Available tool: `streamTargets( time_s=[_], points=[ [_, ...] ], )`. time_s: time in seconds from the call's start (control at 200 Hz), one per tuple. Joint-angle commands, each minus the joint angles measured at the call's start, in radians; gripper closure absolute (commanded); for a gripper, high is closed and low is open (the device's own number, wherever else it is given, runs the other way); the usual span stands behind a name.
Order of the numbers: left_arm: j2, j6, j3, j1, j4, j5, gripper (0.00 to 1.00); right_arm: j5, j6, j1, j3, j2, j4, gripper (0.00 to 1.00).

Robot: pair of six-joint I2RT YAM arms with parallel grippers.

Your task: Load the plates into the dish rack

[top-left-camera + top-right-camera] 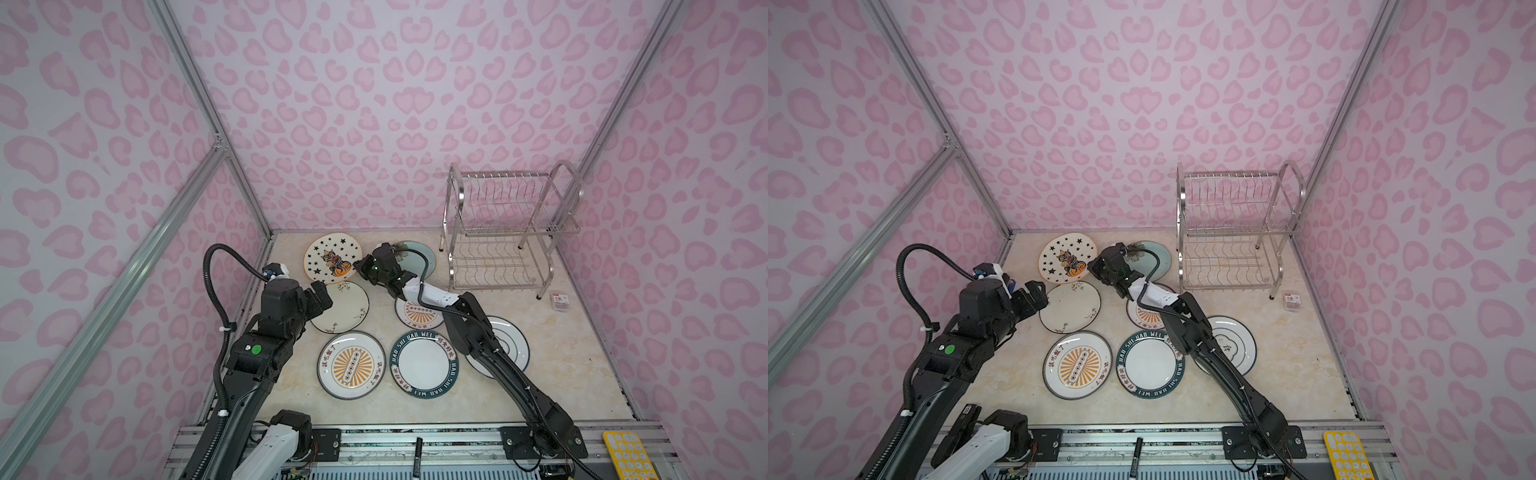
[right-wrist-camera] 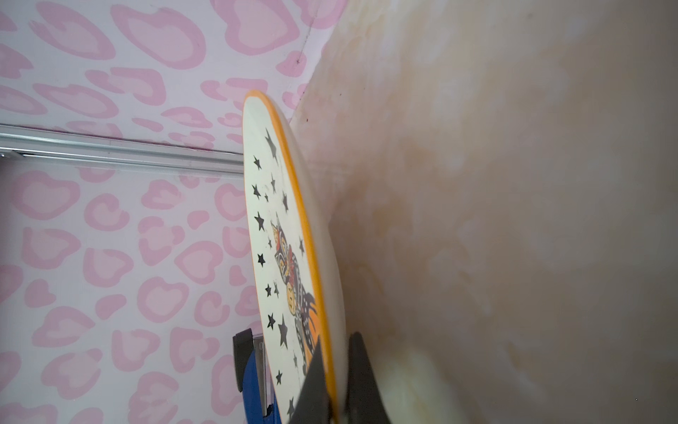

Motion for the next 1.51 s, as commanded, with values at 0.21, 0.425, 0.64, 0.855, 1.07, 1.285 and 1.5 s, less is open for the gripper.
streamTargets(
  time_s=[0.21, 0.425, 0.64, 0.855, 1.07, 1.285, 1.5],
  points=[
    [-0.014, -0.002, -0.005, 0.001, 0.007, -0.005, 0.03, 0.016, 0.042, 0.003, -0.009, -0.316, 0.081, 1.00],
    [-0.017, -0.002, -0.003, 0.001, 0.002, -0.011, 0.03, 0.009, 0.052, 0.002, -0.007, -0.313, 0.100, 1.00],
    [-0.017, -0.007, -0.006, 0.001, 0.002, -0.006, 0.03, 0.005, 0.035, 0.002, -0.046, -0.350, 0.118, 1.00],
    [-0.023, -0.010, -0.008, 0.001, 0.002, -0.004, 0.03, 0.004, 0.027, 0.002, -0.124, -0.405, 0.166, 1.00],
    [-0.025, -0.014, -0.011, 0.001, 0.003, 0.000, 0.03, 0.001, 0.023, 0.002, -0.179, -0.453, 0.204, 1.00],
    [-0.022, -0.017, -0.012, 0.000, 0.001, -0.001, 0.03, -0.009, 0.021, 0.004, -0.218, -0.509, 0.243, 1.00],
    [-0.014, -0.020, -0.014, 0.001, 0.006, 0.019, 0.03, -0.016, -0.003, 0.000, -0.326, -0.599, 0.294, 1.00]
  ],
)
